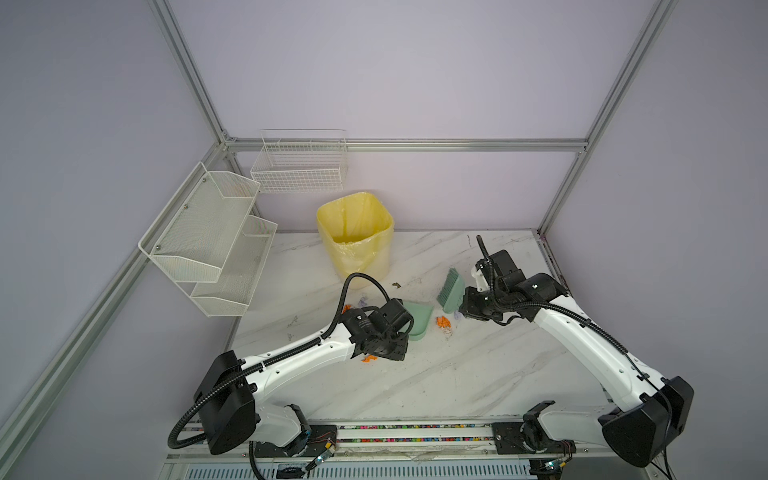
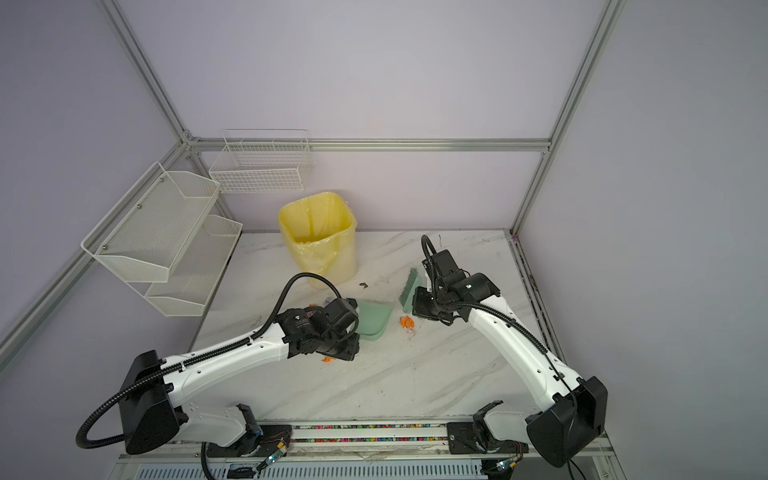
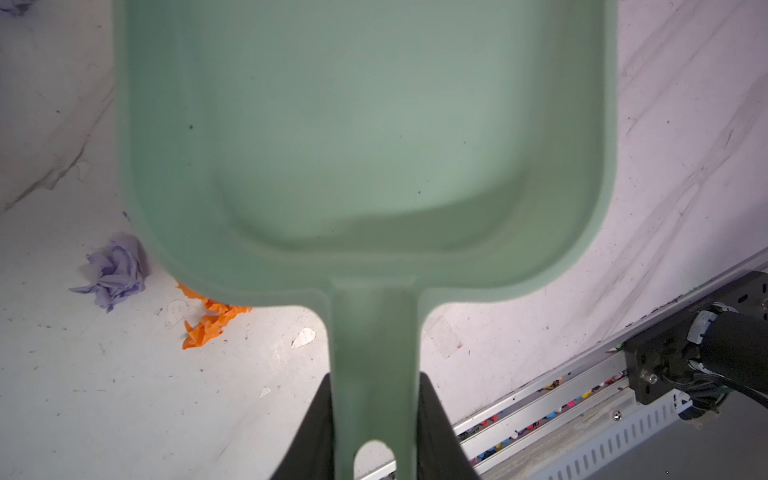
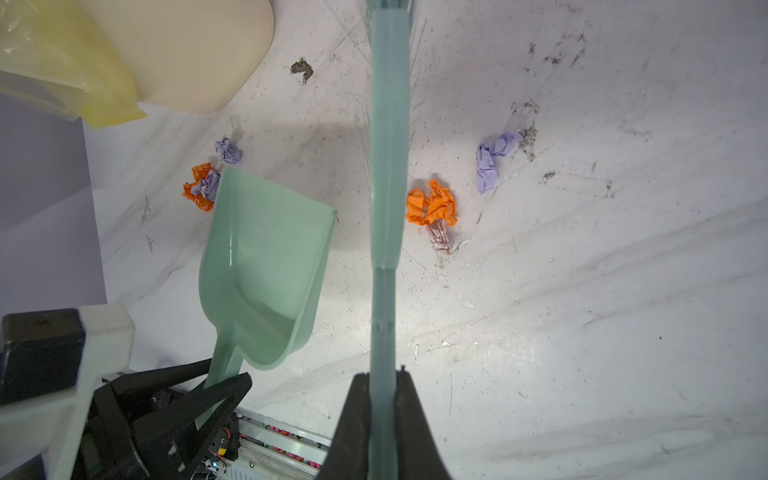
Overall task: Sweep away the paper scraps from the table
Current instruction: 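Set the dustpan by the scraps with the left gripper while the right positions the brush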
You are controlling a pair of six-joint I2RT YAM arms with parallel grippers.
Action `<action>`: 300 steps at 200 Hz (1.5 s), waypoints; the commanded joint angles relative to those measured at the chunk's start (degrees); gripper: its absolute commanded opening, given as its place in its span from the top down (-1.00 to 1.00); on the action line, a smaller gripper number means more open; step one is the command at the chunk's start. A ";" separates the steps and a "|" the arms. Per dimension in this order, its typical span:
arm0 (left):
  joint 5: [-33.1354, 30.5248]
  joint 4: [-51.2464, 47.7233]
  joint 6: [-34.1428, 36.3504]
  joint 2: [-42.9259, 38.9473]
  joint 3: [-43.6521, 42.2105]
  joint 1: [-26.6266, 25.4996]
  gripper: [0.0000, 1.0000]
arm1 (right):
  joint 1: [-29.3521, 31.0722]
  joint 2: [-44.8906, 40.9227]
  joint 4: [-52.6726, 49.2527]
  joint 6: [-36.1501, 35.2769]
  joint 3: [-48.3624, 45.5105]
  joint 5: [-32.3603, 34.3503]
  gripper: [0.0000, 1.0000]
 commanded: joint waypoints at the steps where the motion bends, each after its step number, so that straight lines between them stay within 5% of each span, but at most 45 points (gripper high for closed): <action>1: -0.53 1.00 0.64 0.19 6.17 -1.11 0.82 | -0.88 -0.25 -3.23 -2.00 1.82 2.69 1.00; 153: -0.81 -0.02 1.97 4.84 6.32 -7.16 0.82 | -1.23 4.35 -11.24 -7.16 7.88 15.00 1.00; 216: 0.48 0.03 1.69 8.46 7.28 -8.57 0.81 | -1.29 13.78 -15.34 -9.79 12.51 25.03 1.00; 300: 2.46 -0.38 -0.75 8.10 2.87 -11.68 0.80 | -1.25 20.60 -15.65 -12.67 13.40 30.32 1.00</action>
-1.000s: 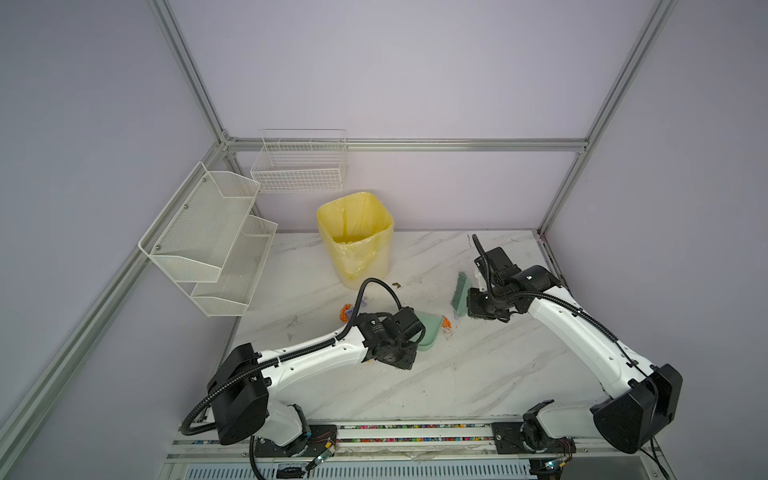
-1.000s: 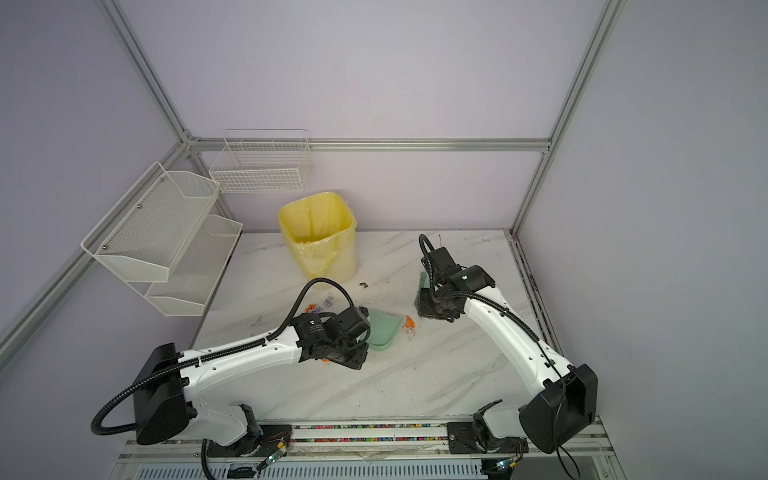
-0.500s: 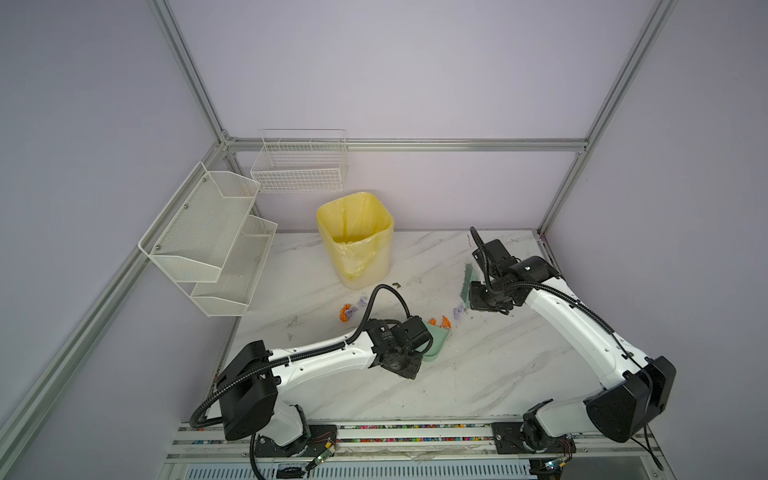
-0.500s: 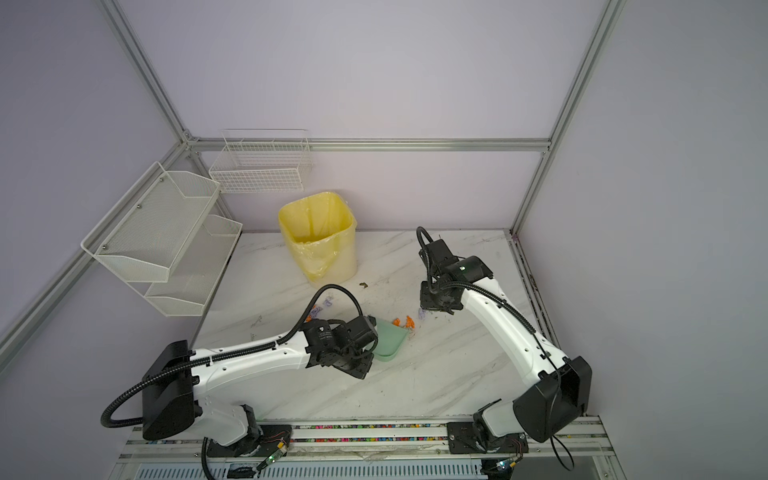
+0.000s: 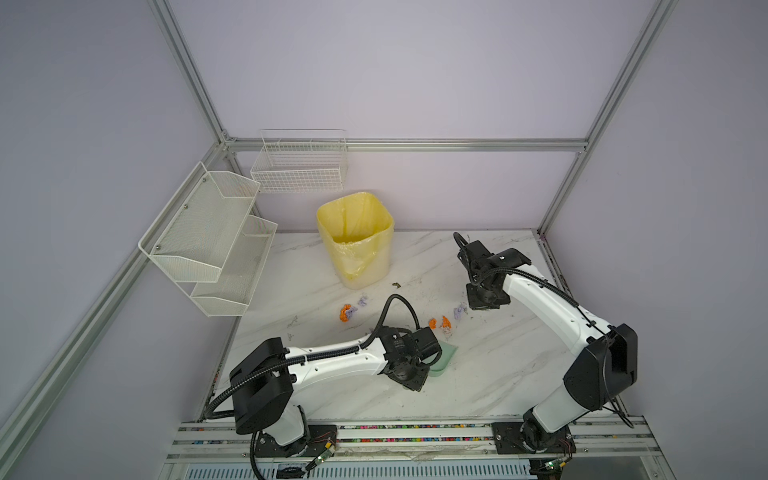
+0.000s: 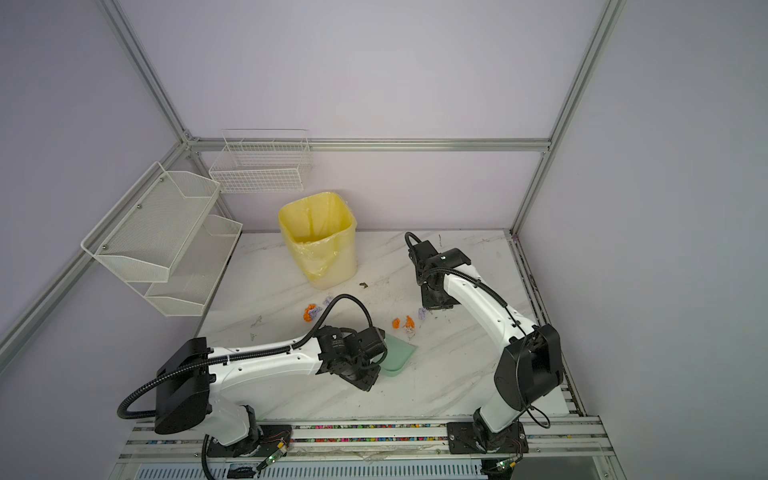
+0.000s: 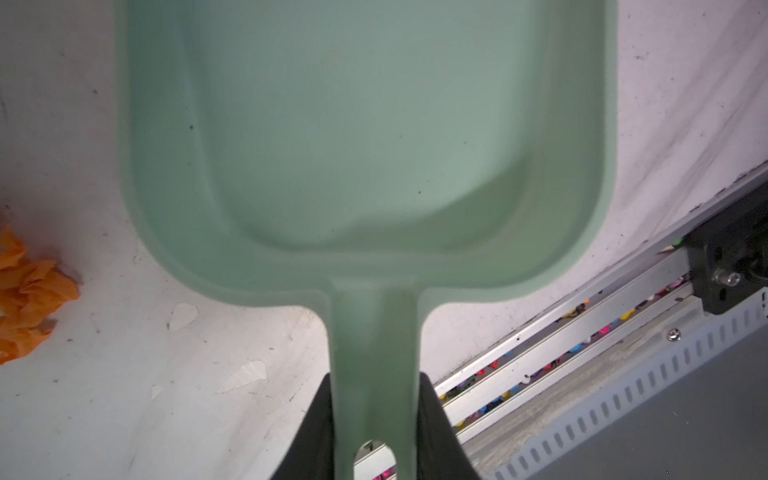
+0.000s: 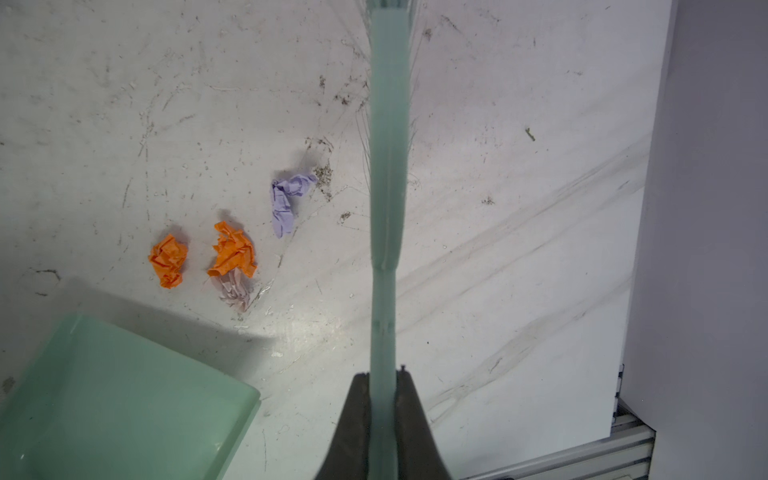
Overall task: Sweep away the paper scraps from the table
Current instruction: 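Set the dustpan by the scraps with the left gripper while the right positions the brush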
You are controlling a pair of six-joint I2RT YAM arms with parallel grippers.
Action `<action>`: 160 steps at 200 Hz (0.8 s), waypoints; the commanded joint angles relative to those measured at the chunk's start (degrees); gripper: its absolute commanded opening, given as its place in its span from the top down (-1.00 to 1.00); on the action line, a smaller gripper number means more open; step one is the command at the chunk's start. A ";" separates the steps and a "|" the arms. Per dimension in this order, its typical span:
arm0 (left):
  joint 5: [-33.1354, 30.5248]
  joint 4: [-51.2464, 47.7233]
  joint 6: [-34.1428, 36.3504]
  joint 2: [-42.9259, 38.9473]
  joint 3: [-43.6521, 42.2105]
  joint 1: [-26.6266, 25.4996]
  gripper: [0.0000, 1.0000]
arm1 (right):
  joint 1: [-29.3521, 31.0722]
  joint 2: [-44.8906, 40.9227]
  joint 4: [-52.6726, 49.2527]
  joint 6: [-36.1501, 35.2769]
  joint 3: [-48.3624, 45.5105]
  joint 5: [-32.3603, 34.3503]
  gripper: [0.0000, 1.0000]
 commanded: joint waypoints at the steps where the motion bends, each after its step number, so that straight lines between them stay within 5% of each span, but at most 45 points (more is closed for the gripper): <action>1: -0.45 0.05 -0.81 -1.89 1.69 0.06 0.80 | -0.16 1.61 -1.83 -1.24 1.74 3.57 1.00; 61: -6.44 -6.49 1.54 3.85 8.85 0.06 0.80 | 0.98 5.56 -1.99 -2.38 4.14 2.96 1.00; 160: -6.17 -6.72 3.09 10.59 13.97 0.59 0.80 | 4.43 6.13 1.14 -4.61 0.27 -1.94 1.00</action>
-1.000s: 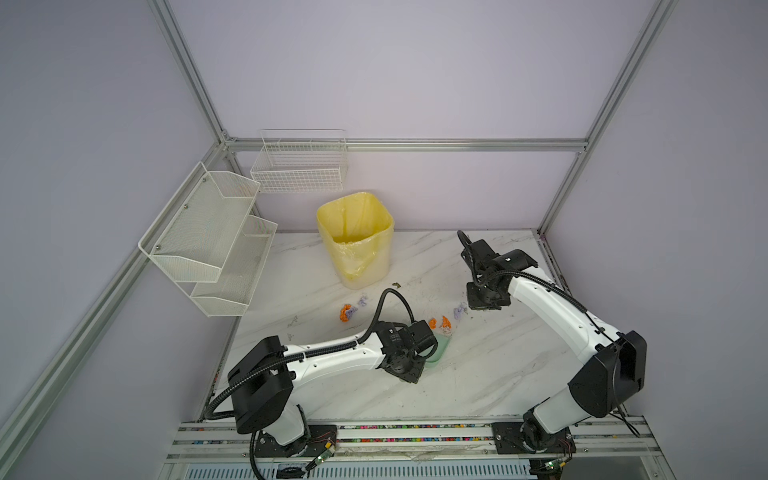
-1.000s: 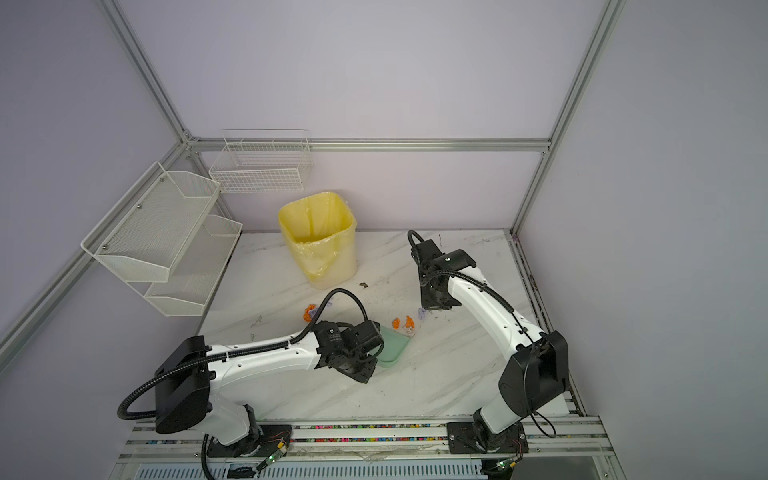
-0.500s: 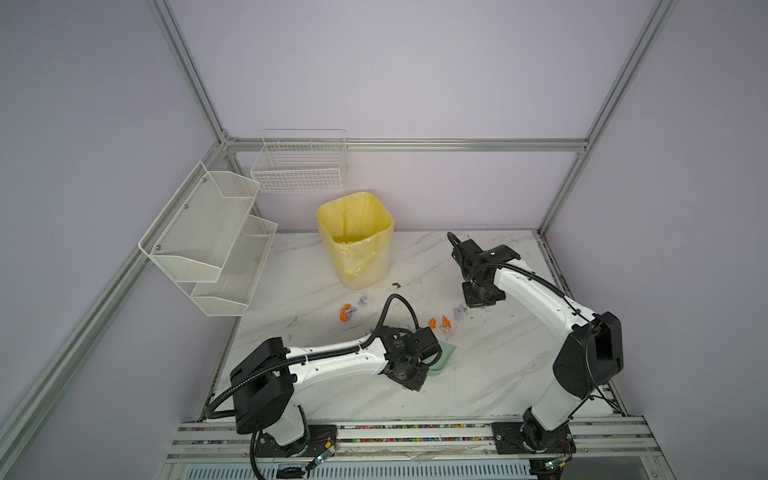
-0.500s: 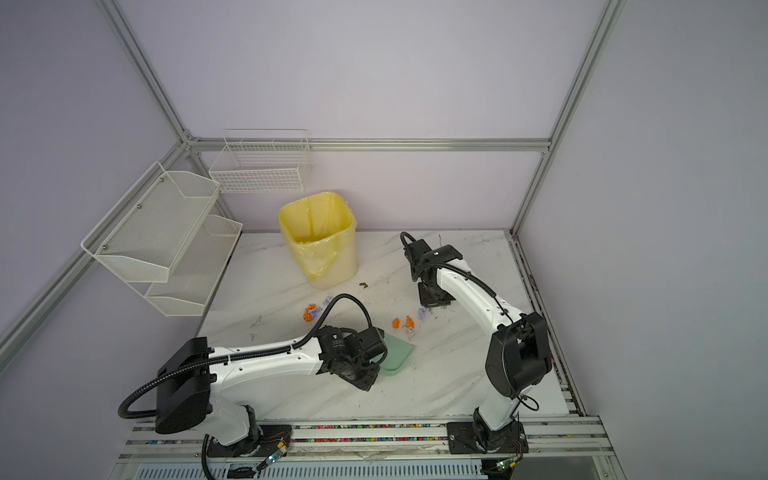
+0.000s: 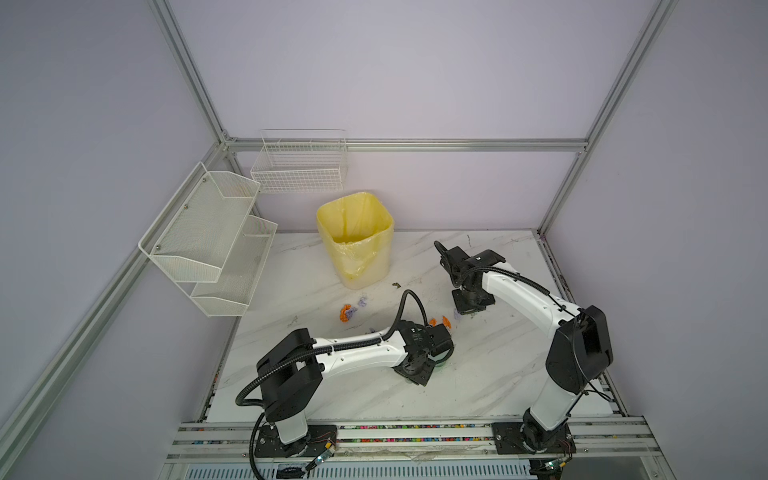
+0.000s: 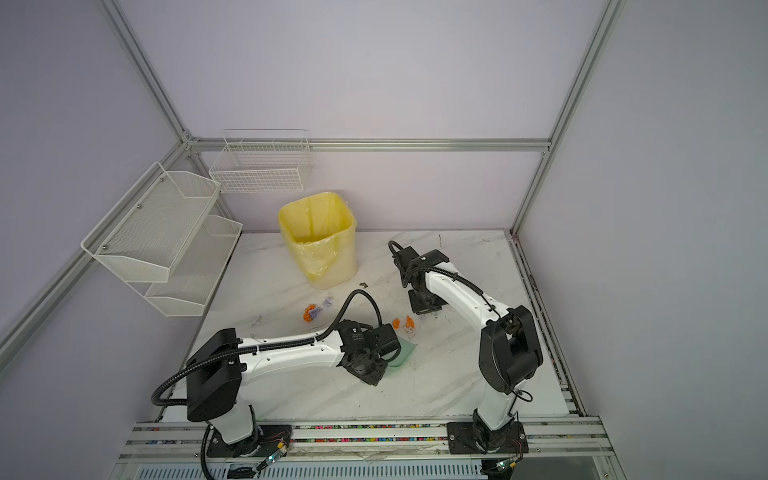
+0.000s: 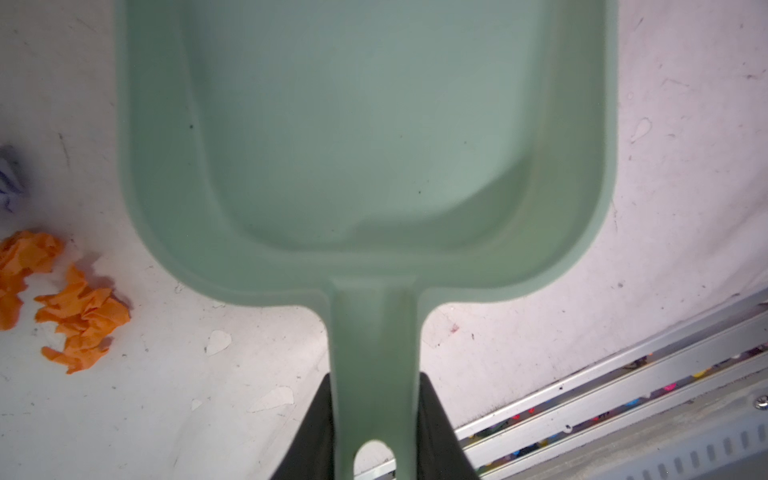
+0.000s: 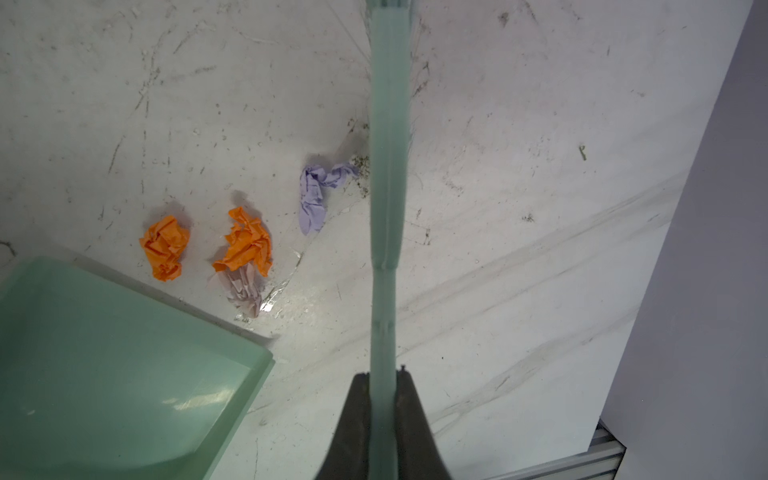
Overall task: Sweep away the paper scraps from the table
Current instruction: 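Sweep lavender and orange scraps with the brush into the dustpan held by the left gripper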
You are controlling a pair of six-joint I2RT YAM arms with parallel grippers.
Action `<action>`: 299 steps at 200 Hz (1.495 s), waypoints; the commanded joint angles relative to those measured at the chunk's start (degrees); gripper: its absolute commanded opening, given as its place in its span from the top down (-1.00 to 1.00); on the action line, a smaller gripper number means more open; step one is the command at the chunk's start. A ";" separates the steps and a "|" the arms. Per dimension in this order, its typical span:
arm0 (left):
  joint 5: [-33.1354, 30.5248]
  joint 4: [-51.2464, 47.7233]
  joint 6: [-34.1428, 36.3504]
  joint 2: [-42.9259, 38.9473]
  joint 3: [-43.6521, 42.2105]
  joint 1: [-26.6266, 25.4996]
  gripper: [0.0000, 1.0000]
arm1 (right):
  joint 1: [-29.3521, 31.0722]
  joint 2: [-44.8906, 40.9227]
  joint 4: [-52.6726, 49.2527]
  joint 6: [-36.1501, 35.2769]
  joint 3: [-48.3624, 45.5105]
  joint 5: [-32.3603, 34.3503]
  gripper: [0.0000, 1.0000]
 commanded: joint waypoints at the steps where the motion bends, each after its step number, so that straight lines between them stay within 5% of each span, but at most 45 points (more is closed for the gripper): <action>1: -0.81 -0.29 1.39 1.15 5.10 0.46 0.80 | 0.42 -0.61 0.41 -1.30 -0.78 -1.18 1.00; 210: 7.11 5.43 5.64 6.34 5.88 6.67 0.77 | 5.62 -4.00 2.89 -5.01 -7.73 -18.21 1.00; 299: 8.34 7.13 7.06 6.62 4.22 8.74 0.78 | 6.52 -14.63 4.80 -2.54 -15.29 -28.99 1.00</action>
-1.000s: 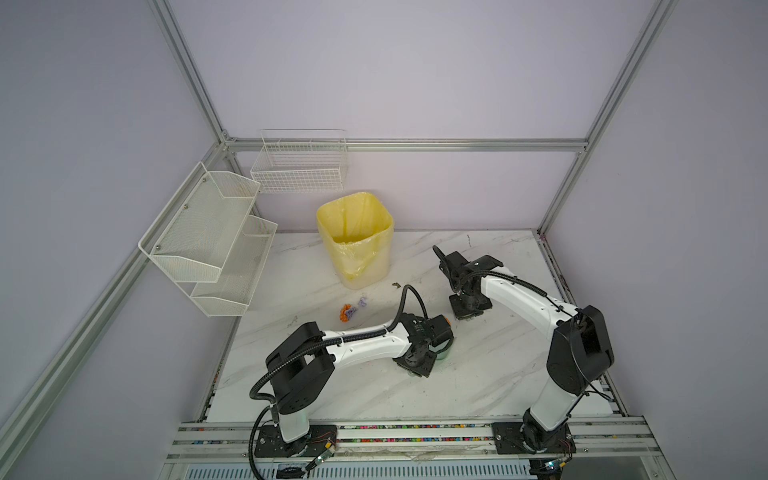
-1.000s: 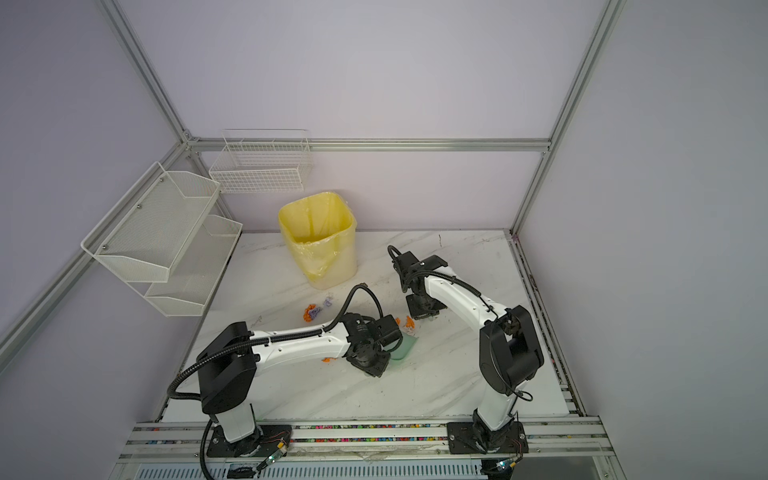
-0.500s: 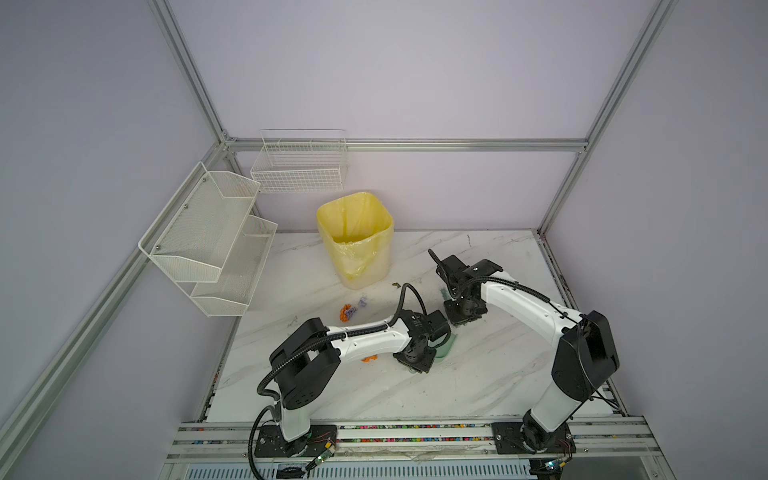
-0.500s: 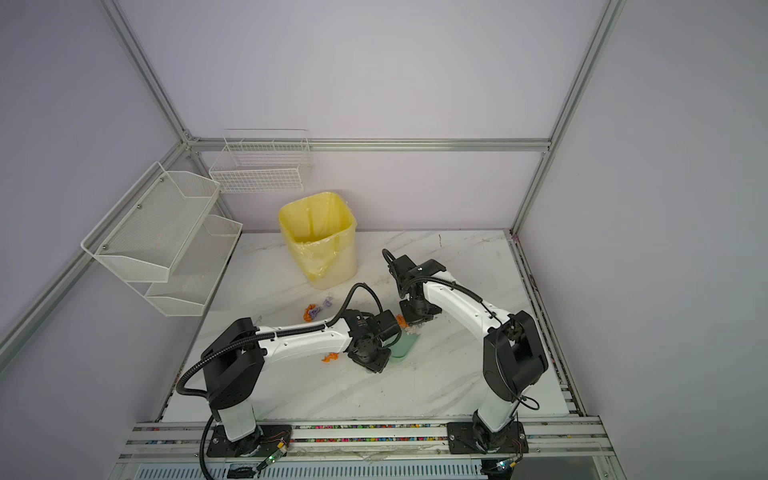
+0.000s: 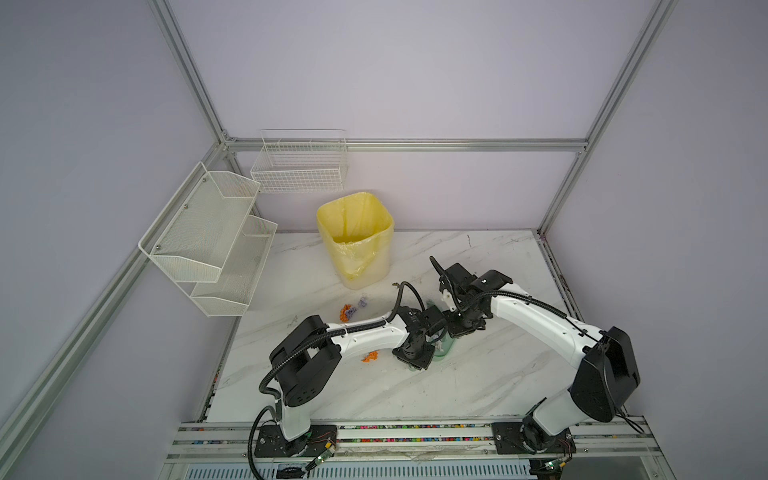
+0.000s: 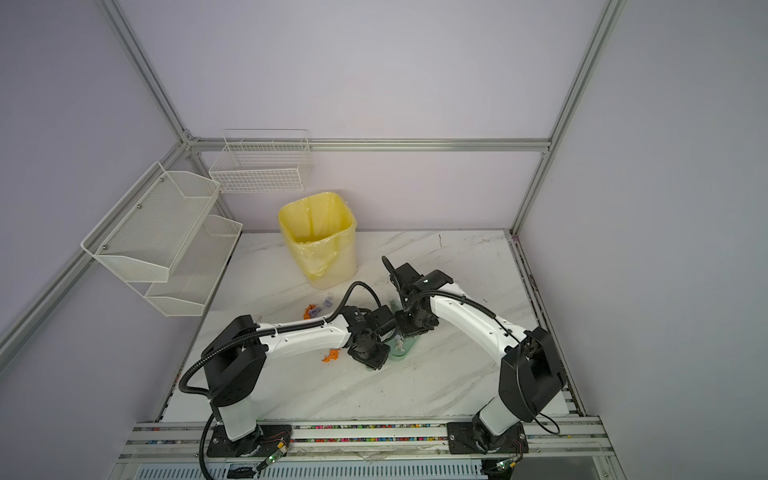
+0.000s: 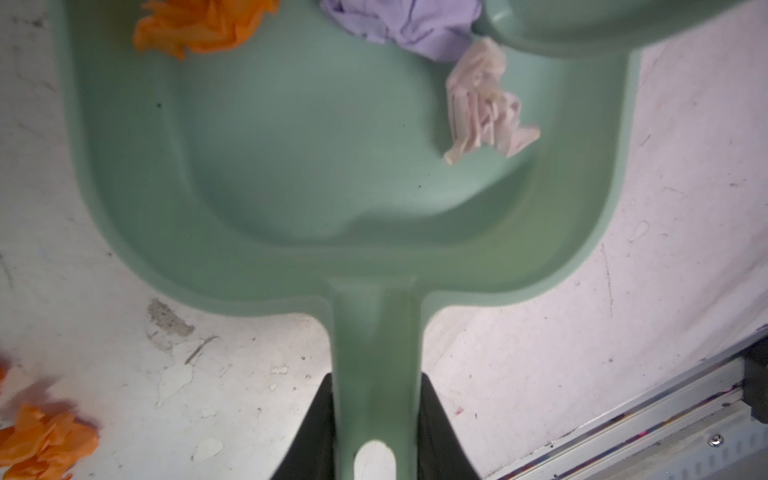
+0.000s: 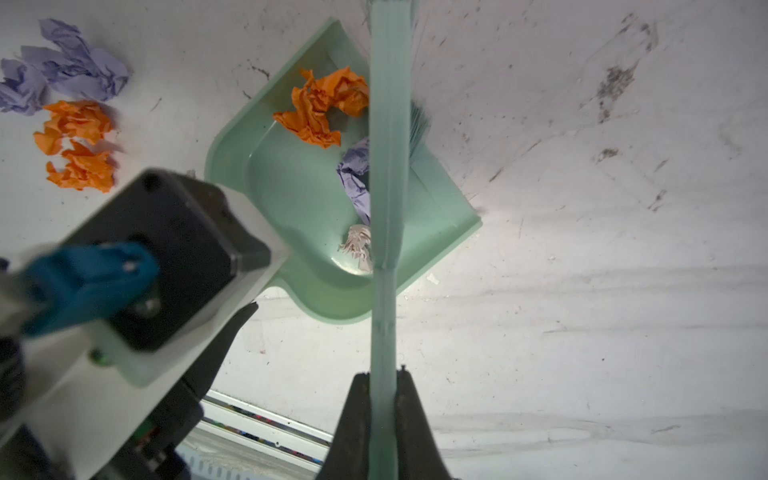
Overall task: Sweep away the paper scraps from the table
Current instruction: 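Sweep lavender and orange scraps with the brush into the dustpan held by the left gripper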
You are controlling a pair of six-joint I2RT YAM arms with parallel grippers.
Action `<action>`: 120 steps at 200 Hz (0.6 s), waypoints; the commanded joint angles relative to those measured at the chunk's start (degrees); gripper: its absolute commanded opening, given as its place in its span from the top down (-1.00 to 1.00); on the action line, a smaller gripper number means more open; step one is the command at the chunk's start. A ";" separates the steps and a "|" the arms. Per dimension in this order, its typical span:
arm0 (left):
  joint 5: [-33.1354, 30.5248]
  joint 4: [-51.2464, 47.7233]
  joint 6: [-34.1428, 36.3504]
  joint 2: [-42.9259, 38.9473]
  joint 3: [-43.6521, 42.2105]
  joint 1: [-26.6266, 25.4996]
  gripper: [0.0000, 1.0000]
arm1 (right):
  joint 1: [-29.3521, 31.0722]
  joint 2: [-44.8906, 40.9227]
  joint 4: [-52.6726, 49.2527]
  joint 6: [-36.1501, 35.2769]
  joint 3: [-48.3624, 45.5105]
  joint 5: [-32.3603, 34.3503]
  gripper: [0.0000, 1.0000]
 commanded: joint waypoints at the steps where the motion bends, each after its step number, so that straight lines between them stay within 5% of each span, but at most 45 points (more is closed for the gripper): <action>1: 0.74 1.62 1.33 0.89 2.32 0.75 0.78 | 0.64 -2.93 -1.99 0.89 -2.57 -5.97 1.00; 54: 0.13 1.63 1.58 0.24 1.37 1.19 0.78 | 0.65 -8.30 -2.50 3.74 -4.81 -6.01 1.00; 120: -1.75 2.51 1.25 -1.52 0.30 1.24 0.80 | 0.63 -9.02 -4.85 10.01 -3.14 3.00 1.00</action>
